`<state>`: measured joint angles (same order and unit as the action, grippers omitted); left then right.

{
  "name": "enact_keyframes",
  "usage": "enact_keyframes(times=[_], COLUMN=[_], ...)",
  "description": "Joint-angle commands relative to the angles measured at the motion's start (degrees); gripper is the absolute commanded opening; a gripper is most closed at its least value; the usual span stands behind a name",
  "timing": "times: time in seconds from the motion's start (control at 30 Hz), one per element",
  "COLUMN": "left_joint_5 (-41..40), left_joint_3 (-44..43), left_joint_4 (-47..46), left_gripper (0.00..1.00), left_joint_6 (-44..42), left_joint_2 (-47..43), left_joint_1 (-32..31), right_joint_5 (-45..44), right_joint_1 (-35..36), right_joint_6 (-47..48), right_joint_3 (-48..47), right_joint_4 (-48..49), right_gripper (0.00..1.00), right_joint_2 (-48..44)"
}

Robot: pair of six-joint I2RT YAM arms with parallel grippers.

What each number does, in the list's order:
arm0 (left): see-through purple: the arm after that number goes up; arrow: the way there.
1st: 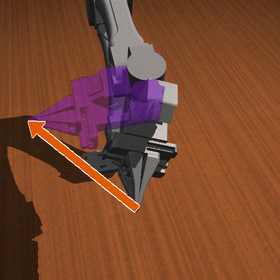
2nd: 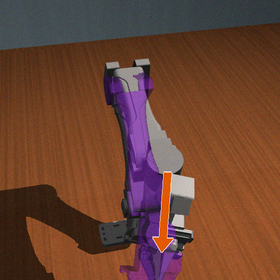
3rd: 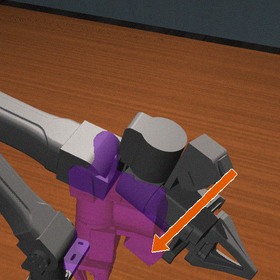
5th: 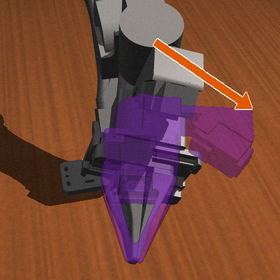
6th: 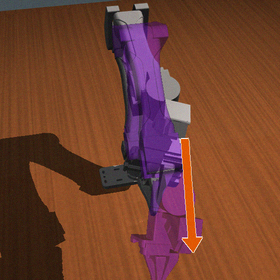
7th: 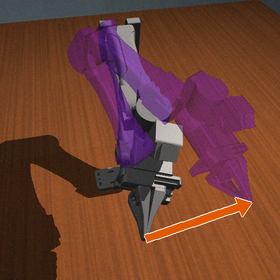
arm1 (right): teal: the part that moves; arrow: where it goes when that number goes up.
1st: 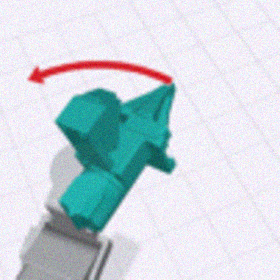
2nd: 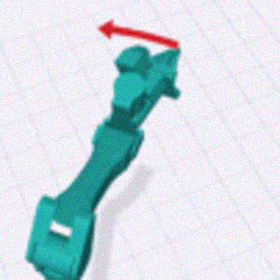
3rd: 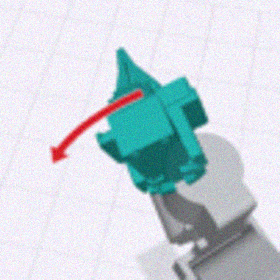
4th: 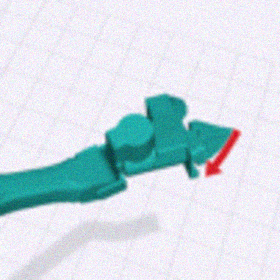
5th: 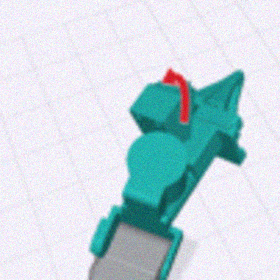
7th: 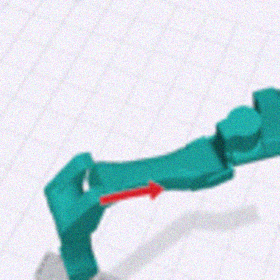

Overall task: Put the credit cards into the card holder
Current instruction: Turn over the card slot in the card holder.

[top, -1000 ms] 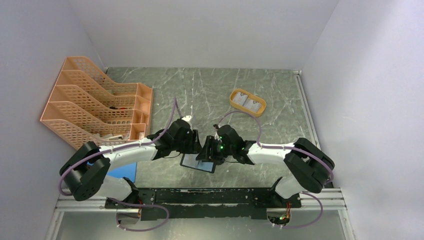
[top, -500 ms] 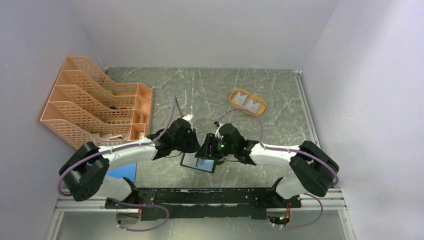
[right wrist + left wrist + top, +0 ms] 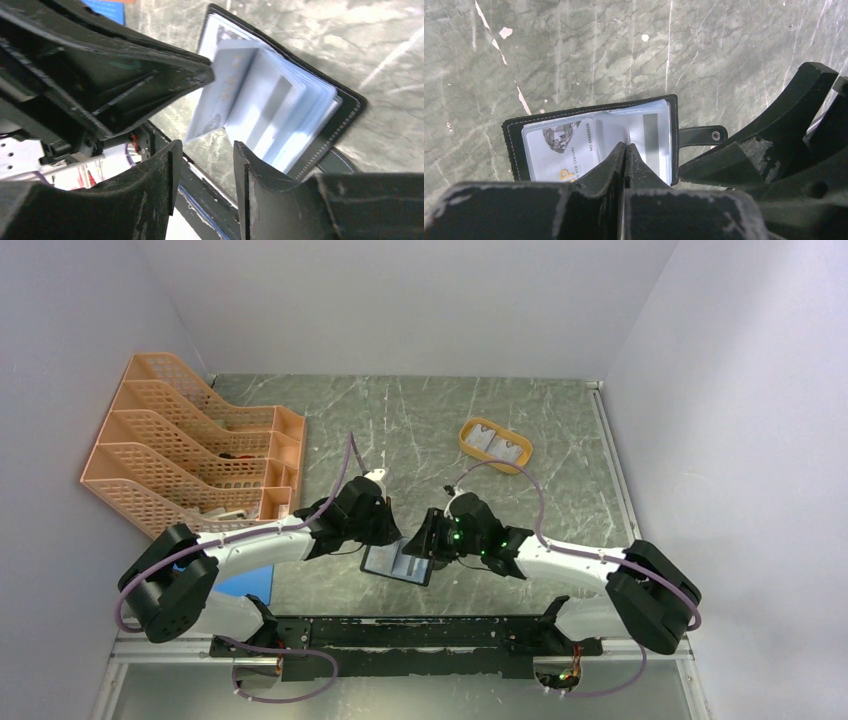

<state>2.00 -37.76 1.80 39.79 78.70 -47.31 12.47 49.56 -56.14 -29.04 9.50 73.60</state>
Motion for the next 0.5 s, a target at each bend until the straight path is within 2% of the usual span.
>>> enact_keyframes(times=[0.0, 0.1, 0.47], left_joint_5=[-3.58, -3.76, -8.36], left_joint_3=[0.48, 0.66, 1.90], left_joint_4=[3.45, 3.62, 7.36], left_gripper=[0.05, 0.05, 0.05], left_joint_6=[-1.98, -2.01, -2.57], left_joint_2=[0.52, 0.25, -2.64], left_joint_1=[0.46, 0.46, 0.49], right_joint_5=[-4.06, -3.98, -3.14], right_joint_1=[-0.37, -0.69, -0.70], right_joint_6=[-1.21, -1.66, -1.70], right_joint_3=[1.72, 2.37, 2.04], right_joint_4=[-4.06, -3.83, -3.31], right_gripper=[0.44, 0.42, 0.43], right_joint_2=[-0.89, -0.63, 2.26])
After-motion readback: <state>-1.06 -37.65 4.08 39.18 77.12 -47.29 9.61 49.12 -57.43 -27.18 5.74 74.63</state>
